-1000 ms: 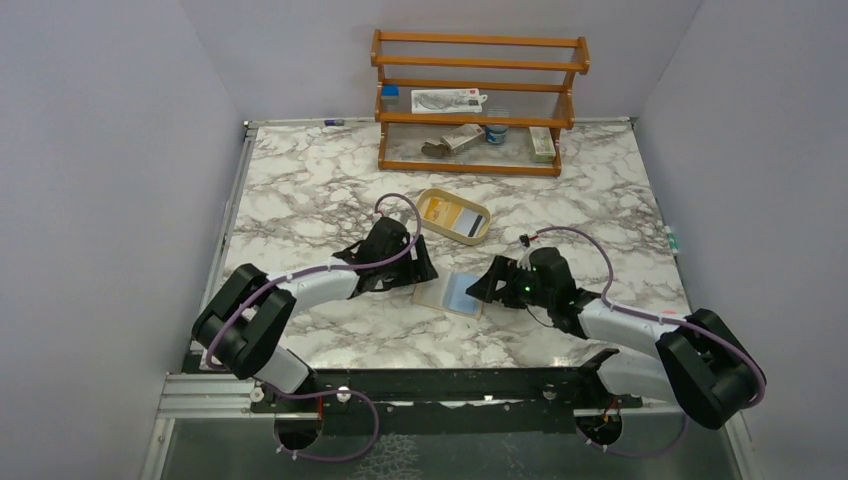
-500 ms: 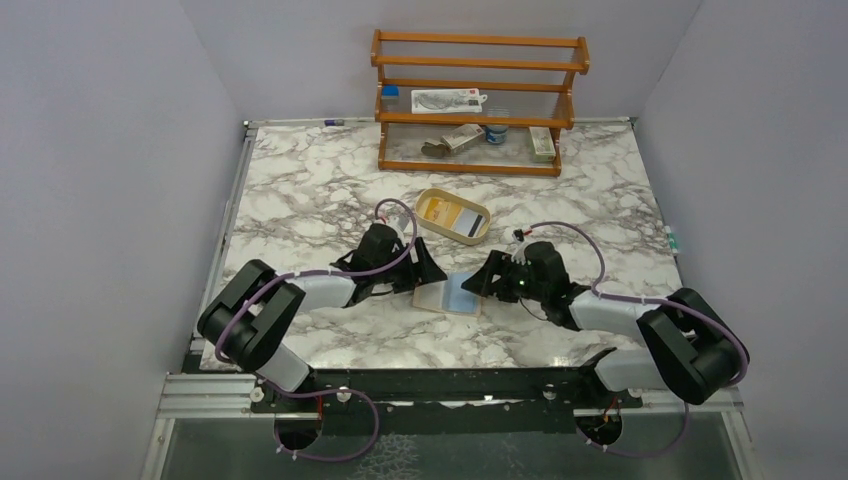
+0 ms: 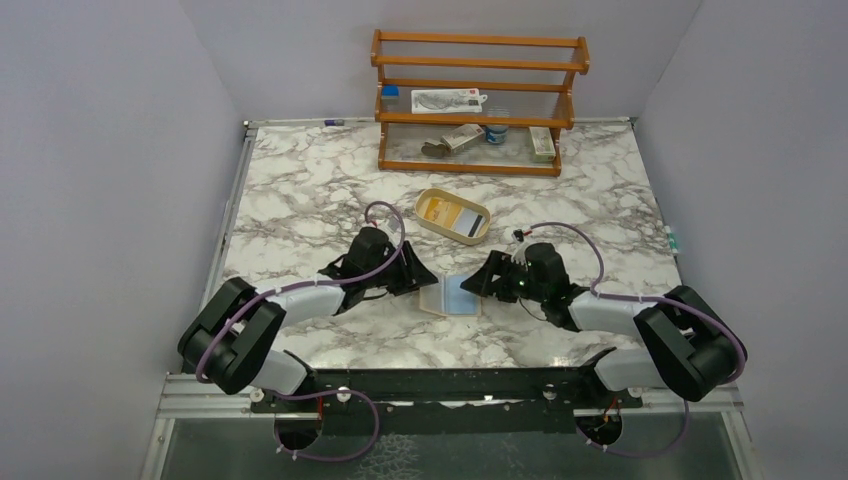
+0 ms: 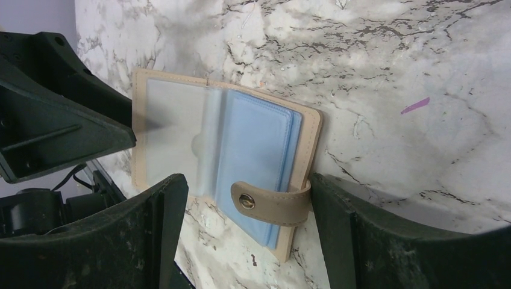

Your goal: Take the credit cards out of the card holder

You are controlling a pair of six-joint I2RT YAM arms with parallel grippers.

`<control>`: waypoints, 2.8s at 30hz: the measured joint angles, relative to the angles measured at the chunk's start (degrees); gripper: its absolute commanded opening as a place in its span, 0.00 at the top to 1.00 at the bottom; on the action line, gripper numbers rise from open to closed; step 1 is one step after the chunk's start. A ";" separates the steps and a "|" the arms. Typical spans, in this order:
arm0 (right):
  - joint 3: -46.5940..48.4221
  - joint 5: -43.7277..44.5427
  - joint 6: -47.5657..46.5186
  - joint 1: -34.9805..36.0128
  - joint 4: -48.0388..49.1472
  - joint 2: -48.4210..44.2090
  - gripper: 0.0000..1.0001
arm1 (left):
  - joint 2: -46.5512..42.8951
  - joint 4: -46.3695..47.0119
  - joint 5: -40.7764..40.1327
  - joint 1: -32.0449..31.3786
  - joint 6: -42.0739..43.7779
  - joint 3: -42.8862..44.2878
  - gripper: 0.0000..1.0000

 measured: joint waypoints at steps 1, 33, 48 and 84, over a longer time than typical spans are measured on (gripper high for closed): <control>-0.11 -0.02 0.02 0.00 0.17 0.00 0.20 | -0.39 -0.09 -0.17 0.20 0.00 -0.13 0.66; -0.90 -1.92 0.20 0.00 4.48 2.01 0.20 | -2.27 -5.68 -2.10 2.23 1.38 -0.79 0.81; -1.22 -2.23 0.20 0.00 5.55 2.32 0.20 | -3.50 -6.23 -2.12 2.91 1.64 -0.79 1.00; 32.39 10.71 -13.92 14.32 -24.83 10.97 0.23 | -8.33 -23.23 -8.09 2.49 10.97 9.07 1.00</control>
